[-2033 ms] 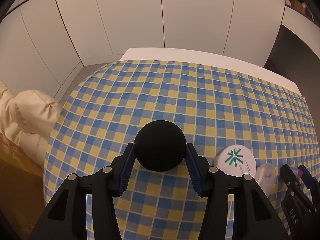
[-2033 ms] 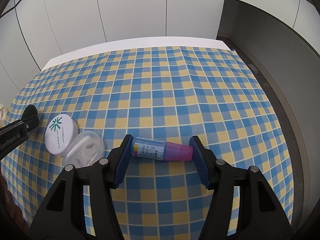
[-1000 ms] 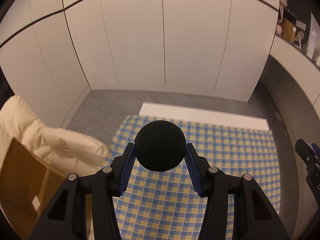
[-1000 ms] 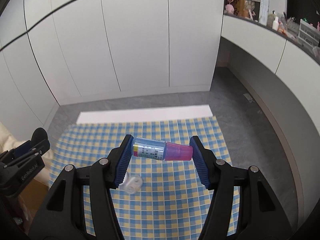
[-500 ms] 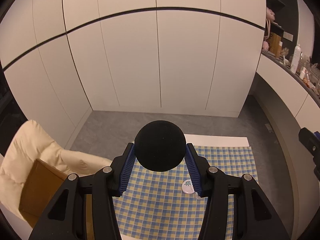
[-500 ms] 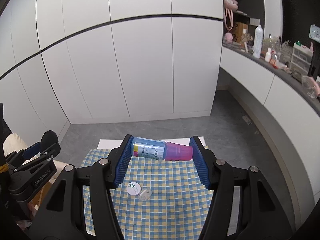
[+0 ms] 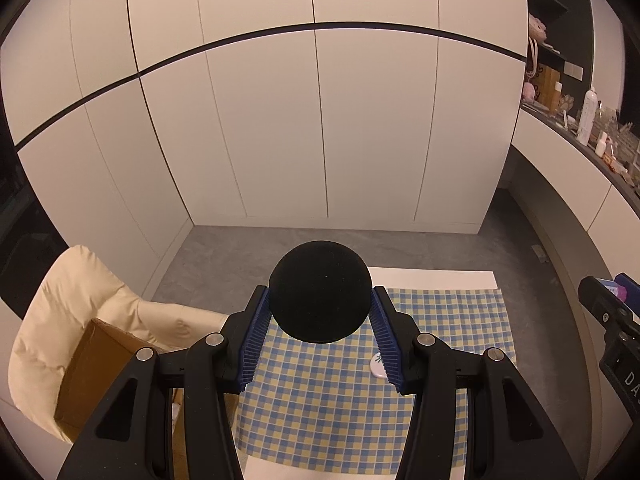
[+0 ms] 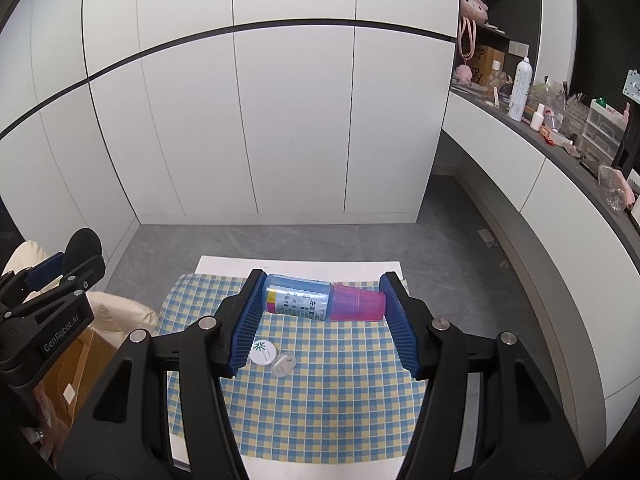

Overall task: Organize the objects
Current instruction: 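Lift the black pad with the left tool while the right tool lifts the pink-capped tube, then carry the black pad with the left tool while the right tool carries the tube toward the box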

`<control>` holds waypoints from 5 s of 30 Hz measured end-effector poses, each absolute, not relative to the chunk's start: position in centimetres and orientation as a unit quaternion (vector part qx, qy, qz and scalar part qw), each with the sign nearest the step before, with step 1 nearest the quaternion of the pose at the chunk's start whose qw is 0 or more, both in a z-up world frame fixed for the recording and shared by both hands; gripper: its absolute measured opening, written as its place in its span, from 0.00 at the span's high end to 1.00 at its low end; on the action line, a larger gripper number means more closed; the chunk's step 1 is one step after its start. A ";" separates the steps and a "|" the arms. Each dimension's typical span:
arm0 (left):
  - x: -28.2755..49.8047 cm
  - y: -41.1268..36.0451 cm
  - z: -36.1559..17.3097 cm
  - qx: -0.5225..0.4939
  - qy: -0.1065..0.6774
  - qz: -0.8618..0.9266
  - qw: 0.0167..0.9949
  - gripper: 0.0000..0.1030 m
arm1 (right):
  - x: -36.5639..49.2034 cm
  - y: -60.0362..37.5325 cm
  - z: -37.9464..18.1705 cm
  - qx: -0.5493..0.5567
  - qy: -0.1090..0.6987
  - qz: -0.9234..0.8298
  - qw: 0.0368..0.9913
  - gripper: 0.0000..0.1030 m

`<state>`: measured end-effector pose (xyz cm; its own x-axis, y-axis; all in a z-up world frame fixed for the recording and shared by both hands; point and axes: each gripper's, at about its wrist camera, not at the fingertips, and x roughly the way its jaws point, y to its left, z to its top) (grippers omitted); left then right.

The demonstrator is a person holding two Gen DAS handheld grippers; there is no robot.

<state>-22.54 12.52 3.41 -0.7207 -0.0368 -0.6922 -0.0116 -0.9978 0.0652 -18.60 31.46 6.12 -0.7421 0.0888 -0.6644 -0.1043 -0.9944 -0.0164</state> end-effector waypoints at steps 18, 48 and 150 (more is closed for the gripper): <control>-18.3 12.3 4.0 0.376 -0.039 -0.926 -0.009 0.51 | -14.7 29.3 5.4 -0.359 -0.010 0.933 0.027 0.41; -1.9 9.6 1.5 0.356 -0.058 -0.933 0.008 0.51 | -0.2 28.1 0.6 -0.379 0.006 0.925 -0.013 0.41; 9.3 -16.0 -8.3 0.435 0.064 -0.864 0.246 0.50 | 5.4 3.0 -10.0 -0.439 -0.151 0.842 -0.276 0.41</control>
<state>9.30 -15.97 -8.35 -0.5011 -0.3691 -0.7827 0.4811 -0.8707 0.1026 5.36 2.97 -9.95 -0.4630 -0.3320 -0.8218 0.5974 -0.8018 -0.0127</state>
